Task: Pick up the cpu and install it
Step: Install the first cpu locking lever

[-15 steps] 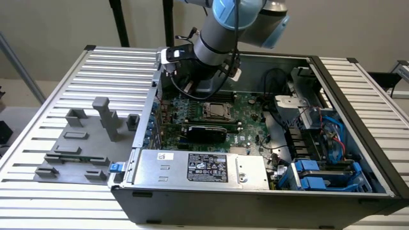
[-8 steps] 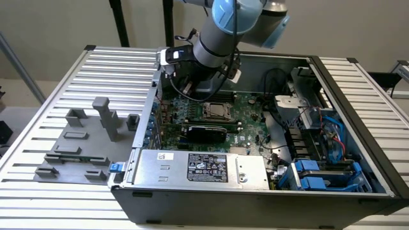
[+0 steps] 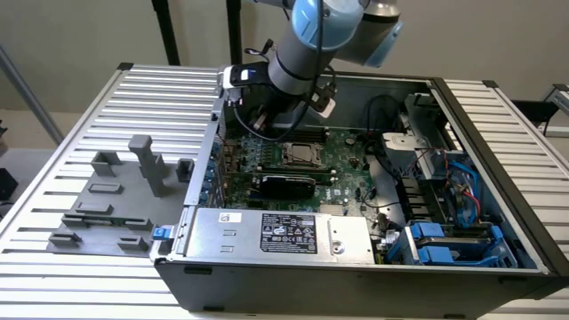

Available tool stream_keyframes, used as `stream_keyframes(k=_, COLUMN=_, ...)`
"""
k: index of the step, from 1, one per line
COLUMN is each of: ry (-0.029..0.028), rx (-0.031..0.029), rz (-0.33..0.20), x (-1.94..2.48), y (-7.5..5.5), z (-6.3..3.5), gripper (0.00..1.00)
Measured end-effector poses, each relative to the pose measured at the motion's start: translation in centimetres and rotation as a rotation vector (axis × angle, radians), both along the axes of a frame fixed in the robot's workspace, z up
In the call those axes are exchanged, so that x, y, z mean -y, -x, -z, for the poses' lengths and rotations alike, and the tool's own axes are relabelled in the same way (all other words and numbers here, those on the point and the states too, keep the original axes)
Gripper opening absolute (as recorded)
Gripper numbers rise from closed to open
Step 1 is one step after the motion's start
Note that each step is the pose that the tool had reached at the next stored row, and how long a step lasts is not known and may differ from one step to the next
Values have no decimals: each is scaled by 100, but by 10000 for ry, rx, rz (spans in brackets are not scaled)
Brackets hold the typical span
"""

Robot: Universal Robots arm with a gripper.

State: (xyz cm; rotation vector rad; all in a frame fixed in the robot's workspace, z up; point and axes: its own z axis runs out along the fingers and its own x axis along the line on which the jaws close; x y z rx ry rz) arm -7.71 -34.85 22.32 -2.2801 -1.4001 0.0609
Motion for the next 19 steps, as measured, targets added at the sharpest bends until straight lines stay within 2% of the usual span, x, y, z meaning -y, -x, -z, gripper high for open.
stream_keyframes(k=2, ry=-31, rx=0, rz=204, x=0, y=0, z=-8, gripper=11)
stream_keyframes(k=7, ry=-170, rx=0, rz=391, x=8, y=2, z=-98, gripper=11)
stream_keyframes(k=10, ry=-238, rx=-1, rz=525, x=9, y=1, z=-106, gripper=11)
stream_keyframes(k=12, ry=-325, rx=3, rz=634, x=9, y=-1, z=-106, gripper=11)
stream_keyframes(k=16, ry=-535, rx=7, rz=799, x=10, y=-19, z=-106, gripper=11)
stream_keyframes(k=19, ry=-639, rx=5, rz=826, x=10, y=-86, z=-105, gripper=11)
